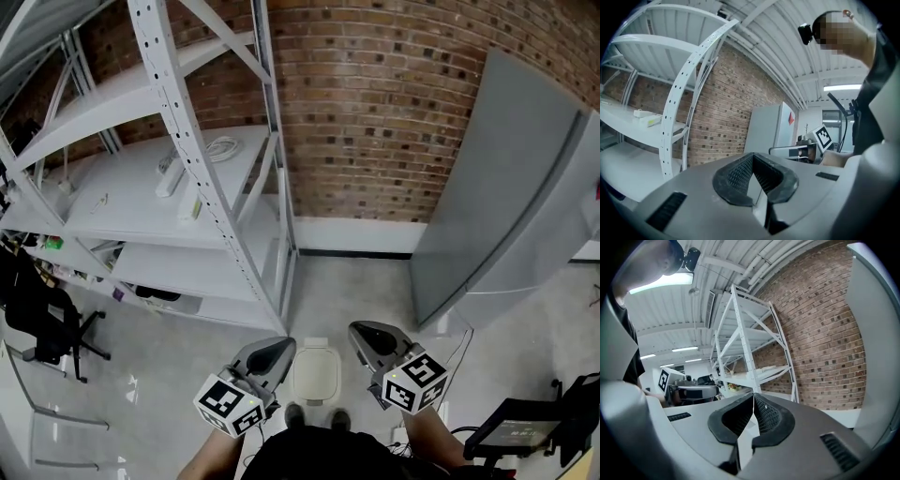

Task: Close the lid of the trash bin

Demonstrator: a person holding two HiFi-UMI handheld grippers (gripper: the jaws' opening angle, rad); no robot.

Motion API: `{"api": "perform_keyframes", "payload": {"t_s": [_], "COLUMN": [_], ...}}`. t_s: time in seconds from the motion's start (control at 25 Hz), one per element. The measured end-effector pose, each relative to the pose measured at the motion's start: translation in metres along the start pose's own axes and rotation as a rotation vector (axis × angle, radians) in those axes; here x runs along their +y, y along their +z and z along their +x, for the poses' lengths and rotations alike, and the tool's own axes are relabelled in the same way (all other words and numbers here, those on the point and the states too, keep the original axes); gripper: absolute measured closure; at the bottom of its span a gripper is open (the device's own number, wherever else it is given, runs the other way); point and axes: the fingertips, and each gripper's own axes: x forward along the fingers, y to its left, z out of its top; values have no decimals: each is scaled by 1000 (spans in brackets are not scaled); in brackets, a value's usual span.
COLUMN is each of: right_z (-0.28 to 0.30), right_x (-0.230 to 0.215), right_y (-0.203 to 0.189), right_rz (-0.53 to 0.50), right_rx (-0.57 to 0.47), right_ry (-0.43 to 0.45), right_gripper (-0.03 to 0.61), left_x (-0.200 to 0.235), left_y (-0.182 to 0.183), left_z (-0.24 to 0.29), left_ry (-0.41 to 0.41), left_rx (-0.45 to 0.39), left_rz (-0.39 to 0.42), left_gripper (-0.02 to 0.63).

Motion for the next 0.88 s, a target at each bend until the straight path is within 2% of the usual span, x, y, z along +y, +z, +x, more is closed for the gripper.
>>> {"api": "perform_keyframes", "payload": {"t_s": [0.2,0.44,0.76,0.88], "right_z": [-14,-34,-56,-65], "right_x": [2,-1,47,75], "right_y": [2,-21,-22,-24], "right_rz": [-2,28,-30,-37], "right_rx": [-7,16,-15,-21], "right_ry": [46,84,48,18], "right_gripper": [569,569,569,569], "left_x": [-15,-23,-42,-51], "left_y": [6,-1,-11,-10], "left_z": [-5,-23,-73,-107], "left_ry": [28,134,109,102], "left_rx": [-25,-7,-38,-65], "left_rz": [17,-27,2,0], "left_gripper": [615,615,615,615]}}
